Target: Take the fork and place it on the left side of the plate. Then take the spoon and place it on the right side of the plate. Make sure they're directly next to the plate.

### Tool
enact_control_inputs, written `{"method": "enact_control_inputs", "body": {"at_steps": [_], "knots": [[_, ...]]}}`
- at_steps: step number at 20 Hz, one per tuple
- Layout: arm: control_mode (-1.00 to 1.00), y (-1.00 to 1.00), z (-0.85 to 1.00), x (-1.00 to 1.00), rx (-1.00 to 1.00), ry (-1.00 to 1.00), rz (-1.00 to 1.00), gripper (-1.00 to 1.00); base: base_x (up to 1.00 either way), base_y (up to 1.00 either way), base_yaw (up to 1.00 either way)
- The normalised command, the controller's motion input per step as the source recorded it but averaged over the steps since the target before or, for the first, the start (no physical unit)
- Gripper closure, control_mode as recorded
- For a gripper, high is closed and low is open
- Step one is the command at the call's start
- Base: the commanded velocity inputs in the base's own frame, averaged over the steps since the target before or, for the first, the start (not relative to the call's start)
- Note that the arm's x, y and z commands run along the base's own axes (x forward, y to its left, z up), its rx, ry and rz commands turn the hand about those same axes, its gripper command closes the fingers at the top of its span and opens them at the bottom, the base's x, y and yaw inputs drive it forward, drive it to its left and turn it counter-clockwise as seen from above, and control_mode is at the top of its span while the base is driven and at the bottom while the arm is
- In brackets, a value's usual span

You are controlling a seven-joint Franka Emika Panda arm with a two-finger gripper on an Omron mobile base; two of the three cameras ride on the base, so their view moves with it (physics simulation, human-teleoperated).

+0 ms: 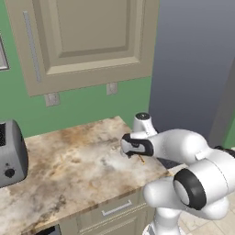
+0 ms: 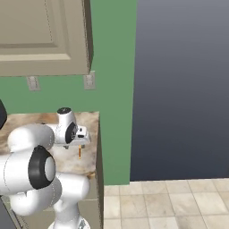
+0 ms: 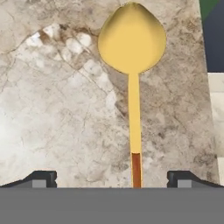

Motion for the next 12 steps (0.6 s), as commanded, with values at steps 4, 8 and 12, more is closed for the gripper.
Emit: {"method": "enact_control_inputs", "body": {"at_steps": [4,8,12], "knots": [[-1.0,0.0,-0.23,0.2,0.0,0.04,0.0,-1.0,0.0,0.0,0.0],[-1.0,-0.01,-0.13,0.09,0.0,0.01,0.0,-1.0,0.0,0.0,0.0],[-1.0,0.0,-0.08,0.17,0.0,0.0,0.0,-1.0,0.0,0.0,0.0]]}}
